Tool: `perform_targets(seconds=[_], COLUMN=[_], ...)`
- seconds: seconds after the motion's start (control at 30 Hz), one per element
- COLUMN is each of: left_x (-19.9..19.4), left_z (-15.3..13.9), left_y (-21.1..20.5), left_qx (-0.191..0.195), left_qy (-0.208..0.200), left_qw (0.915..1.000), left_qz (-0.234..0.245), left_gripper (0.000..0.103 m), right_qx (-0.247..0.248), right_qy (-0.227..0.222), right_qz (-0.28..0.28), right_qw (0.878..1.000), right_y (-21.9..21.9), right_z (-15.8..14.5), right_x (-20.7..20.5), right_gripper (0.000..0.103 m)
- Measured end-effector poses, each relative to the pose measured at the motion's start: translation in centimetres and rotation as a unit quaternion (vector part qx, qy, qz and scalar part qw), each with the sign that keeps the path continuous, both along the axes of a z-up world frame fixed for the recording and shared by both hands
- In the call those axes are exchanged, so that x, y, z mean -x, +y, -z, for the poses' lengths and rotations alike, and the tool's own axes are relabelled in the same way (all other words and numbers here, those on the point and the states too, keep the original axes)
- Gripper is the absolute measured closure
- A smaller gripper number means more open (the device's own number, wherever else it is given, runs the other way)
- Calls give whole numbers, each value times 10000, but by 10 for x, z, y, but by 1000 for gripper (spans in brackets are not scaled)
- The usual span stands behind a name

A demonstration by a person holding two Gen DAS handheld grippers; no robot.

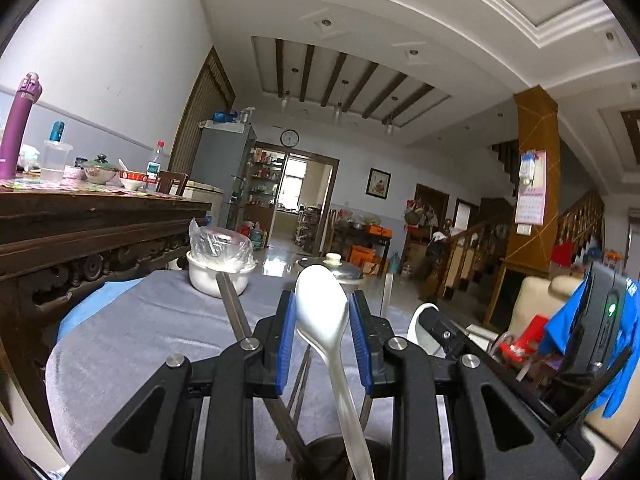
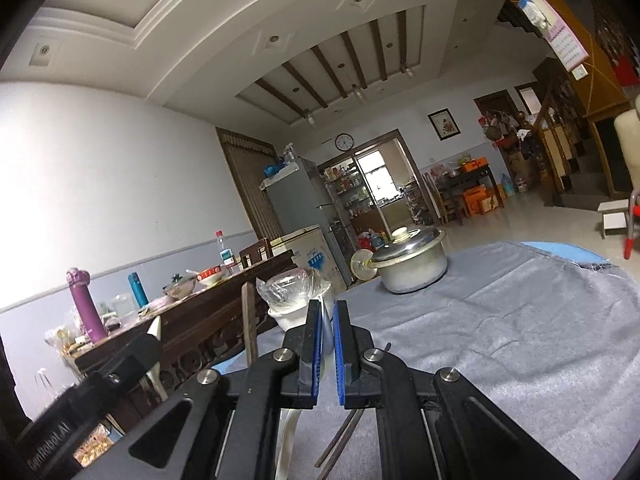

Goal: Organize utensils
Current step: 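Carry both white spoons upright over the metal holder and lower them in, then open both grippers to release the spoons into the holder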

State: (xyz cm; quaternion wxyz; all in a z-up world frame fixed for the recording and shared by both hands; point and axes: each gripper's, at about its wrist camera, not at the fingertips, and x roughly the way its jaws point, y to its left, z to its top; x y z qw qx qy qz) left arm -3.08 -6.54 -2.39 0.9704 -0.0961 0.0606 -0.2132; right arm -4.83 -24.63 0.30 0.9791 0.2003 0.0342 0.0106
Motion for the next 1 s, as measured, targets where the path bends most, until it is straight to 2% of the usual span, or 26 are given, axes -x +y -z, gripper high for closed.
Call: perform_targets(seconds=[0.33,0.6,1.0], left_x=[4,14,27], left_z=[18,22,20], left_y=[-3,-4,2], left_qx=[-454,-739,-841], left_qy=[-91,-215,-214], left_qw=[9989,9968,9962], left_qz=[-126,-197,-115], left_gripper=[75,75,75], right_qx=[337,416,397], right_qy=[11,106,193], right_qz=[-250,-422,-829], right_qw=[9991,9982,9956], right_y=[8,9,12], right_z=[4,6,4], right_x=[9,18,31], right_gripper=[96,96,93])
